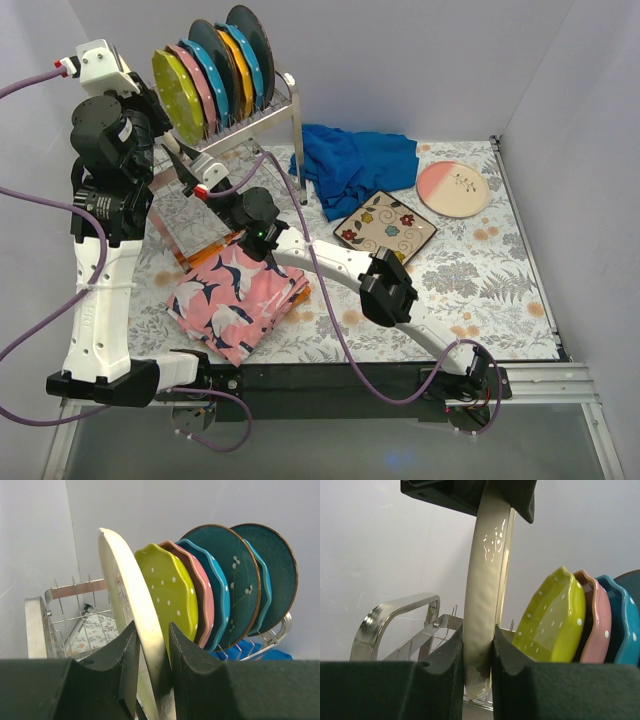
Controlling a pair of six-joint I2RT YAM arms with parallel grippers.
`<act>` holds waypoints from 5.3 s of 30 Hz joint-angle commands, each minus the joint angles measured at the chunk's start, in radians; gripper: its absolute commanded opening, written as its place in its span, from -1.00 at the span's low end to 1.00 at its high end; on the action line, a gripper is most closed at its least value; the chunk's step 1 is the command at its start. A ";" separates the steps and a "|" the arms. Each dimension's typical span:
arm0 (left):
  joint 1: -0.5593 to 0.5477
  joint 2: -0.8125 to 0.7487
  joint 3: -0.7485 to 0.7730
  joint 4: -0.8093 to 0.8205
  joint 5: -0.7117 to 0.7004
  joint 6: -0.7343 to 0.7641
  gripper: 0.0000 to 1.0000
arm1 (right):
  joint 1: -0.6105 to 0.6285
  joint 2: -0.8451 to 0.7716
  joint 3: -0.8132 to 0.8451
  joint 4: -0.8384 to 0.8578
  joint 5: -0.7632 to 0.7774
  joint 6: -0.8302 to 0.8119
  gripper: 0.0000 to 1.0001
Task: Unload the plates from the dish rack
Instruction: Unload the plate from the dish rack.
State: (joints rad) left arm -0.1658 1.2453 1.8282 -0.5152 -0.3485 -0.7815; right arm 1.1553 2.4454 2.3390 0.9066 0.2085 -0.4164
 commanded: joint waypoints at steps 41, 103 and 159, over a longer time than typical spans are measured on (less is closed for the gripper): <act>-0.031 -0.159 0.129 0.101 0.591 -0.047 -1.00 | 0.030 -0.443 -0.538 0.371 -0.222 -0.173 -0.97; -0.029 -0.340 -0.366 0.279 0.907 -0.404 -1.00 | 0.215 -0.818 -1.251 0.770 0.138 -0.522 -0.97; -0.770 0.545 -0.235 0.428 0.123 -0.335 -1.00 | -0.288 -1.373 -2.035 0.569 0.356 0.192 -0.97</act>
State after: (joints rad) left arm -0.9092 1.7573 1.5551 -0.0139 -0.2295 -1.2057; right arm 0.9287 1.1164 0.2623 1.1664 0.7322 -0.3595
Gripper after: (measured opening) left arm 0.216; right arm 0.264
